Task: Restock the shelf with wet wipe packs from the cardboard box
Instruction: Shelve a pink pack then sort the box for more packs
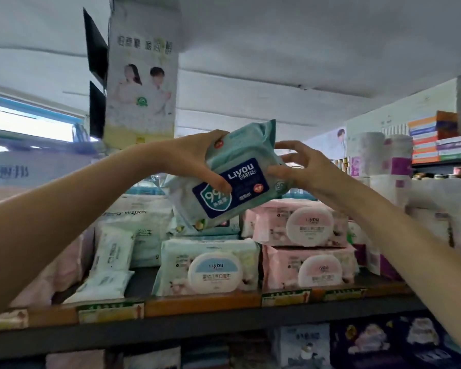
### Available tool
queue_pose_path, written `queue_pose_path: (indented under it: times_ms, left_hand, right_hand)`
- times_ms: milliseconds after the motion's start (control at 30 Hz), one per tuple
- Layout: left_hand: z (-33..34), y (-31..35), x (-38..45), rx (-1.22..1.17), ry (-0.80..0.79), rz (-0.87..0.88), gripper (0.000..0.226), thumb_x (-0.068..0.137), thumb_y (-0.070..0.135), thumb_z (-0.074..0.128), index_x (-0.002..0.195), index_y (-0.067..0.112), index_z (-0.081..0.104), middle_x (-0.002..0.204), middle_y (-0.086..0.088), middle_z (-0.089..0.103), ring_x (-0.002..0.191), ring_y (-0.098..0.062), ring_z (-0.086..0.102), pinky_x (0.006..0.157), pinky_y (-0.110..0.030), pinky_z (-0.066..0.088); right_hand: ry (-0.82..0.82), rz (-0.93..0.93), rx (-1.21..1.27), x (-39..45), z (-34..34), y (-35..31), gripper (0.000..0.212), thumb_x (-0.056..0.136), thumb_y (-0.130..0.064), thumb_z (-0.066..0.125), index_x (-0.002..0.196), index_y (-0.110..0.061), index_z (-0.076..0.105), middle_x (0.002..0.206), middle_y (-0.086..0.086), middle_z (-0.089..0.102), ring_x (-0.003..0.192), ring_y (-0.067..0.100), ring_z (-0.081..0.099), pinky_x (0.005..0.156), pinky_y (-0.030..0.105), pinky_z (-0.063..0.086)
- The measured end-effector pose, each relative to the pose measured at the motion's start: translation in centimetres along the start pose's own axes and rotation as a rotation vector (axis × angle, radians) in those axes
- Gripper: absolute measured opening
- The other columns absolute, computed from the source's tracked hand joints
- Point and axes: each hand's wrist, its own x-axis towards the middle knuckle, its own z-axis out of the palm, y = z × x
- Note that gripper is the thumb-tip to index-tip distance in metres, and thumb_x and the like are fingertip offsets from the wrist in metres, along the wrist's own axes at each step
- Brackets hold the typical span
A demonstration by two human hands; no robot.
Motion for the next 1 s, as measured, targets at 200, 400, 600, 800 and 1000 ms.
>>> queue_pose_path:
  times_ms: [200,400,600,800,1000]
  left_hand:
    - [-1.0,-1.0,1.0,0.167,-0.071,-0.105,0.065,0.065,0.016,0.082,0.116,0.024,0.043,0.097,0.007,0.067,0.080,-0.006,0.069,0.058,-0.015,0.054]
    - [-1.0,-4.0,1.7,0.233,-0.152,-0.249,0.071,0.066,0.016,0.080,0.125,0.019,0.040,0.097,0.005,0.066,0.083,-0.012,0.069,0.066,-0.021,0.057]
    - [3.3,-7.4,2.6,0.338,-0.206,-0.296,0.080,0.079,0.025,0.071,0.145,0.025,0.026,0.103,0.006,0.054,0.076,-0.004,0.053,0.080,-0.021,0.043]
    - [3.2,-7.0,3.4,0.398,-0.236,-0.311,0.061,0.085,0.030,0.063,0.140,0.024,0.038,0.124,-0.006,0.056,0.097,-0.012,0.052,0.100,-0.033,0.035]
    - [5.7,-4.9,0.7,0.312,0.351,0.023,0.022,0.089,0.016,0.057,0.109,0.011,0.065,0.106,-0.004,0.066,0.092,-0.010,0.059,0.086,-0.021,0.049]
  right_hand:
    - [-0.132,-0.128,-0.182,3.3,2.1,-0.8,0.100,0.056,-0.034,0.080,0.139,-0.038,0.024,0.119,0.007,0.056,0.108,0.020,0.060,0.090,0.035,0.052]
    - [-0.223,-0.173,-0.350,6.1,4.4,0.6,0.084,0.070,-0.030,0.078,0.139,-0.033,0.030,0.099,0.003,0.059,0.097,0.021,0.061,0.087,0.033,0.053]
    - [-0.369,-0.049,-0.677,7.4,5.0,4.7,0.054,0.076,-0.039,0.071,0.121,-0.013,0.055,0.099,-0.007,0.054,0.082,0.004,0.049,0.065,0.016,0.038]
    - [-0.312,-0.081,-0.837,7.9,5.2,5.2,0.046,0.078,-0.047,0.067,0.114,-0.020,0.063,0.125,0.001,0.058,0.106,0.014,0.053,0.085,0.027,0.040]
    - [0.022,-0.297,-0.867,4.7,5.4,4.9,0.031,0.083,-0.039,0.063,0.106,-0.018,0.065,0.117,0.002,0.062,0.113,0.020,0.052,0.102,0.045,0.034]
